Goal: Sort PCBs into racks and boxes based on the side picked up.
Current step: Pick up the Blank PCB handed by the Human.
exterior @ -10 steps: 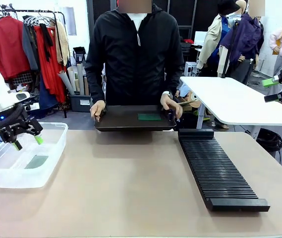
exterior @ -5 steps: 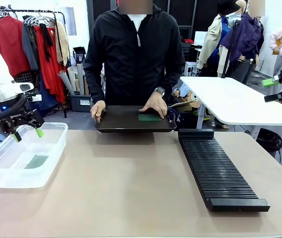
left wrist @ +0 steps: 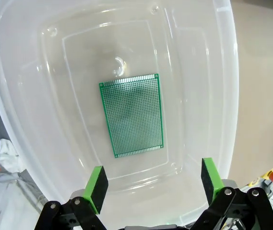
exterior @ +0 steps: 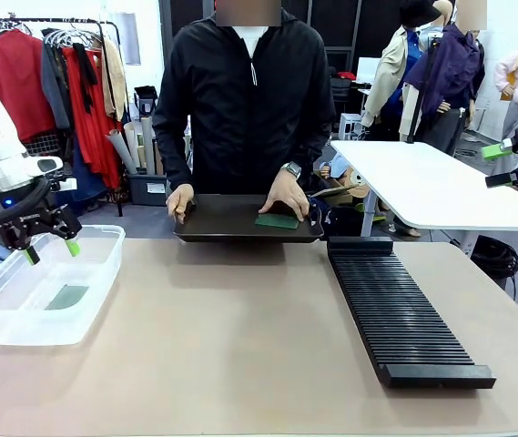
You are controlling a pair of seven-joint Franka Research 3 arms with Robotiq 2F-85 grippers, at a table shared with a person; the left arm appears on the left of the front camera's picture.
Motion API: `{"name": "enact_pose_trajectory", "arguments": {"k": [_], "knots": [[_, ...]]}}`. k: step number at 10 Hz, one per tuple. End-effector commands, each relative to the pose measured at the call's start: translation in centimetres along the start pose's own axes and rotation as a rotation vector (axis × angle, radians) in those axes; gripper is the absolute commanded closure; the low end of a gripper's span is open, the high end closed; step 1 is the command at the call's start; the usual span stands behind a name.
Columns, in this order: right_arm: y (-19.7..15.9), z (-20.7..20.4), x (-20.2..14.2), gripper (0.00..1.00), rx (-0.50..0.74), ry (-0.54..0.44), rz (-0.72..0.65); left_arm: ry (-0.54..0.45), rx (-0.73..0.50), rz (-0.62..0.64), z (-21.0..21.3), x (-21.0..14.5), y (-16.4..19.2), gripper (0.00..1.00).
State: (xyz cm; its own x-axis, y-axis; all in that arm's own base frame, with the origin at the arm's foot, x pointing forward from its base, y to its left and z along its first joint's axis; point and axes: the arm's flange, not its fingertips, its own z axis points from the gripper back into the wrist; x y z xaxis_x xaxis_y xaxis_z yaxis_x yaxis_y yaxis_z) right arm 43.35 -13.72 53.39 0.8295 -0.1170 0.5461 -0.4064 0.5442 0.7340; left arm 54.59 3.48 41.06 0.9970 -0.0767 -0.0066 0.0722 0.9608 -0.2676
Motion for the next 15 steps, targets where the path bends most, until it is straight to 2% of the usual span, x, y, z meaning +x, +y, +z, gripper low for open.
{"name": "enact_pose_trajectory", "arguments": {"k": [1, 5, 7, 9, 10, 12, 13, 15], "knots": [[0.2, 0.0, 0.1, 0.00, -0.007, 0.007, 0.006, -0.007, -0.008, -0.006, 0.3, -0.1, 0.2, 0.00], [0.2, 0.0, 0.1, 0.00, -0.007, 0.007, 0.006, 0.000, 0.000, 0.000, 0.0, 0.0, 0.0, 0.00], [0.2, 0.0, 0.1, 0.00, -0.007, 0.007, 0.006, -0.139, -0.227, -0.021, 2.5, -0.5, 0.6, 0.00], [0.2, 0.0, 0.1, 0.00, -0.007, 0.007, 0.006, -0.190, -0.365, -0.055, 3.7, -1.4, 1.4, 0.00], [0.2, 0.0, 0.1, 0.00, -0.007, 0.007, 0.006, -0.177, -0.465, -0.083, 4.2, -1.4, 1.9, 0.00], [0.2, 0.0, 0.1, 0.00, -0.007, 0.007, 0.006, -0.261, -0.738, -0.190, 5.2, -1.8, 1.9, 0.00], [0.2, 0.0, 0.1, 0.00, -0.007, 0.007, 0.006, -0.285, -0.783, -0.199, 5.8, -1.7, 1.8, 0.00], [0.2, 0.0, 0.1, 0.00, -0.007, 0.007, 0.006, -0.271, -0.884, -0.259, 5.8, -1.3, 1.5, 0.00]]}}
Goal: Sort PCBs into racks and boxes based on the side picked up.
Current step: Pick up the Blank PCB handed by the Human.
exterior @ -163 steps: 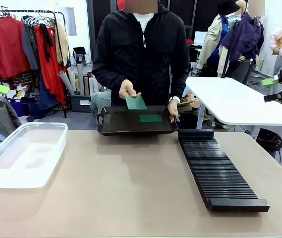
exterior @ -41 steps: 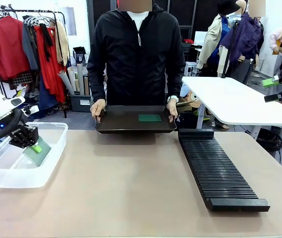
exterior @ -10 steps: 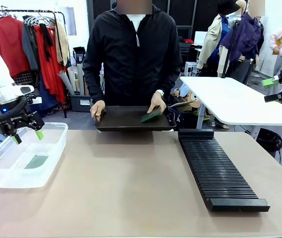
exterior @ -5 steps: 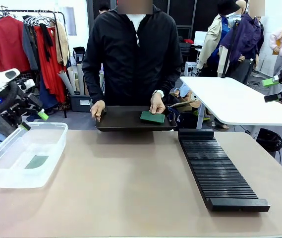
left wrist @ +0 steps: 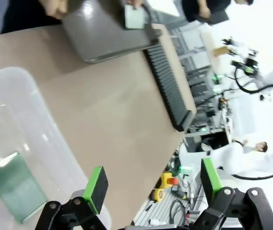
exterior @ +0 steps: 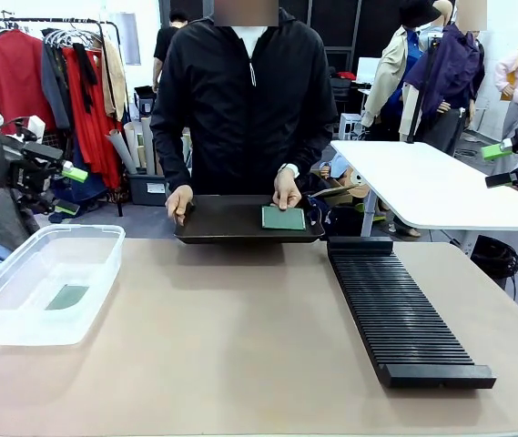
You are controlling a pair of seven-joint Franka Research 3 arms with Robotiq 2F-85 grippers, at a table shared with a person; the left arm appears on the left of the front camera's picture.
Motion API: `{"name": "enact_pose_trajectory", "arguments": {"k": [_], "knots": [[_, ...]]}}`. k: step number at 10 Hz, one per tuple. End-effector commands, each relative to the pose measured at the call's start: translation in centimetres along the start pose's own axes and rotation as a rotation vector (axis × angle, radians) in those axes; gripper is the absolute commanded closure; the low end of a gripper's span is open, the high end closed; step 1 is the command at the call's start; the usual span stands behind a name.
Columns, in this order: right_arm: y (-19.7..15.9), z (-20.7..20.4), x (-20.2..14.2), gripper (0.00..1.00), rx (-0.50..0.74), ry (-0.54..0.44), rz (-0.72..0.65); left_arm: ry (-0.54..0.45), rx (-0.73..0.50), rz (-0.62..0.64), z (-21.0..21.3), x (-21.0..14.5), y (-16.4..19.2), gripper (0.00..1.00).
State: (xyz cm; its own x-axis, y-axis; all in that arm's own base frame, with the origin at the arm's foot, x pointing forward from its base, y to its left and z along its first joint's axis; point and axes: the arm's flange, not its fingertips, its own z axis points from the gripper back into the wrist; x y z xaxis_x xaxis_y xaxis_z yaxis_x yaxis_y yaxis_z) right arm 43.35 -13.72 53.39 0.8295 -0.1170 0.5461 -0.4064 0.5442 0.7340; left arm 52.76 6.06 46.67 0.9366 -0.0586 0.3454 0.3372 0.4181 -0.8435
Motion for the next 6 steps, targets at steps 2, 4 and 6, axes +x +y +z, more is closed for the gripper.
{"name": "enact_pose_trajectory", "arguments": {"k": [2, 4, 6], "knots": [[0.24, 0.04, 0.06, 0.00, -0.007, 0.007, 0.006, 0.026, -0.106, -0.027, -0.20, 0.89, 0.73, 0.00], [0.24, 0.04, 0.06, 0.00, -0.007, 0.007, 0.006, -0.033, -0.223, -0.095, -0.12, 1.04, 0.14, 0.00], [0.24, 0.04, 0.06, 0.00, -0.007, 0.007, 0.006, -0.035, -0.213, -0.087, -0.55, 1.19, -0.23, 0.00]]}}
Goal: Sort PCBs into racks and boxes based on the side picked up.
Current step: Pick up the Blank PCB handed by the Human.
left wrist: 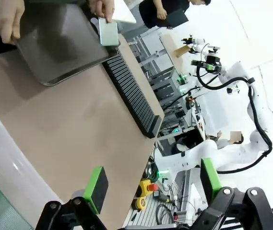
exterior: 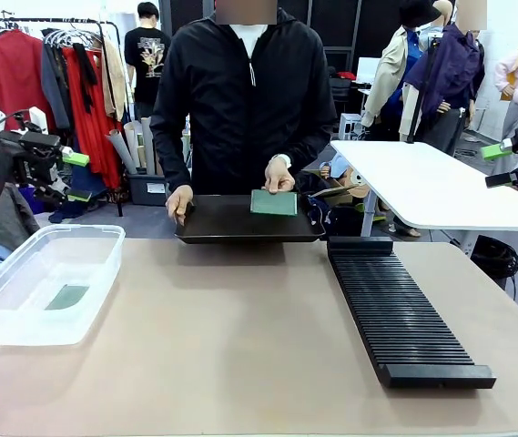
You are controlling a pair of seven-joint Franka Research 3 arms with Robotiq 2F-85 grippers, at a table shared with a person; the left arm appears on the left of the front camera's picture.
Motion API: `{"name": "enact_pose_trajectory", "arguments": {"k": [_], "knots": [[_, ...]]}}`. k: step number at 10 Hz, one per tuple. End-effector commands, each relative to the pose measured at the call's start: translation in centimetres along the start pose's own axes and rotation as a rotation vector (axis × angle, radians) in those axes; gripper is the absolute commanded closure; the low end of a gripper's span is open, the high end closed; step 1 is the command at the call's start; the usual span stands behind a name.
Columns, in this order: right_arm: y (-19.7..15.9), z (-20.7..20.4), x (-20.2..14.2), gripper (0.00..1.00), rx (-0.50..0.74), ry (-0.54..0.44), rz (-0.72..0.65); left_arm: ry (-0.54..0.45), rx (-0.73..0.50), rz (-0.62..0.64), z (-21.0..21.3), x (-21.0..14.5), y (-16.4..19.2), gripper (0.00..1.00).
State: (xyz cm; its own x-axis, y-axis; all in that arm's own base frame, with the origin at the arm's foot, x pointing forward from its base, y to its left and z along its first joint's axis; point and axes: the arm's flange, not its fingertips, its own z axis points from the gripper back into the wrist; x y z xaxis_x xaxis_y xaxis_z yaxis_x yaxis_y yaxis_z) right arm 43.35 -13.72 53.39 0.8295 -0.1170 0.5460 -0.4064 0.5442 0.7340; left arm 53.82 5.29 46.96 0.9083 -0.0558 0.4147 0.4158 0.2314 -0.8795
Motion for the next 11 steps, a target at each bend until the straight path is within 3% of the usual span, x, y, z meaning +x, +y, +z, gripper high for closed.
{"name": "enact_pose_trajectory", "arguments": {"k": [1, 11], "knots": [[0.24, 0.04, 0.06, 0.00, -0.007, 0.007, 0.006, 0.011, 0.014, 0.008, 0.07, -0.13, 0.17, 0.00], [0.24, 0.04, 0.06, 0.00, -0.007, 0.007, 0.006, 0.011, 0.014, 0.008, 0.07, -0.13, 0.17, 0.00]]}}
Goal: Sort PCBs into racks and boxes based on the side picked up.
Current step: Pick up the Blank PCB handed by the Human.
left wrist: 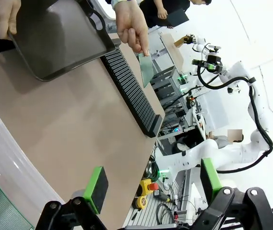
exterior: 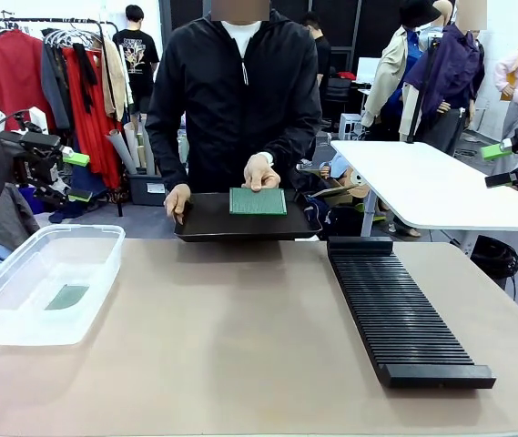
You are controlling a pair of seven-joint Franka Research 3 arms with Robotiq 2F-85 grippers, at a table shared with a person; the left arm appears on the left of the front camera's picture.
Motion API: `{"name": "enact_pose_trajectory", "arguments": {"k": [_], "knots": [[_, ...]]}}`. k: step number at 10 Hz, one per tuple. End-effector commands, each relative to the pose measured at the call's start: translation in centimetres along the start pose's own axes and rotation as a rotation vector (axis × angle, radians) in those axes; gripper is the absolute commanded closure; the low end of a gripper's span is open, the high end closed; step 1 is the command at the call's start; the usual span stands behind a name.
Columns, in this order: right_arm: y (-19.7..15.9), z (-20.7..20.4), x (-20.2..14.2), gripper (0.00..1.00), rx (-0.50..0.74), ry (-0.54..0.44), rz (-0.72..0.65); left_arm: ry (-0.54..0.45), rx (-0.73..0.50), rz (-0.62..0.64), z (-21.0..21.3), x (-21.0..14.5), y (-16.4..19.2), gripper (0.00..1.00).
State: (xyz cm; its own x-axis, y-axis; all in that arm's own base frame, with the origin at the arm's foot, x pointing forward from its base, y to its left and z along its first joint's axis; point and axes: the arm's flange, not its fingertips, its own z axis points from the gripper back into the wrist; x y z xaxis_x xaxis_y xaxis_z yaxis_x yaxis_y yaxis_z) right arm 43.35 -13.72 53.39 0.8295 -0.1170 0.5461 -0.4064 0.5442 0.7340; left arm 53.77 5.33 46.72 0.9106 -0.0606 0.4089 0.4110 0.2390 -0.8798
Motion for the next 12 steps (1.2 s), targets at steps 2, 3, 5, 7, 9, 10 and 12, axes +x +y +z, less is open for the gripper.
{"name": "enact_pose_trajectory", "arguments": {"k": [2, 3, 5, 7, 9, 10, 12], "knots": [[0.2, 0.0, 0.1, 0.00, -0.007, 0.007, 0.006, 0.005, 0.007, 0.003, 0.1, 0.0, 0.0, 0.00], [0.2, 0.0, 0.1, 0.00, -0.007, 0.007, 0.006, 0.005, 0.007, 0.003, 0.1, 0.0, 0.0, 0.00], [0.2, 0.0, 0.1, 0.00, -0.007, 0.007, 0.006, 0.005, 0.007, 0.003, 0.1, 0.0, 0.0, 0.00], [0.2, 0.0, 0.1, 0.00, -0.007, 0.007, 0.006, 0.005, 0.007, 0.003, 0.1, 0.0, 0.0, 0.00], [0.2, 0.0, 0.1, 0.00, -0.007, 0.007, 0.006, 0.005, 0.007, 0.003, 0.1, 0.0, 0.0, 0.00], [0.0, 0.0, 0.0, 0.00, 0.000, 0.000, 0.000, 0.005, 0.007, 0.003, 0.1, 0.0, 0.0, 0.00], [-3.0, -1.1, 0.2, 0.00, 0.106, -0.020, -0.032, 0.005, 0.007, 0.003, 0.1, 0.0, 0.0, 0.00]]}}
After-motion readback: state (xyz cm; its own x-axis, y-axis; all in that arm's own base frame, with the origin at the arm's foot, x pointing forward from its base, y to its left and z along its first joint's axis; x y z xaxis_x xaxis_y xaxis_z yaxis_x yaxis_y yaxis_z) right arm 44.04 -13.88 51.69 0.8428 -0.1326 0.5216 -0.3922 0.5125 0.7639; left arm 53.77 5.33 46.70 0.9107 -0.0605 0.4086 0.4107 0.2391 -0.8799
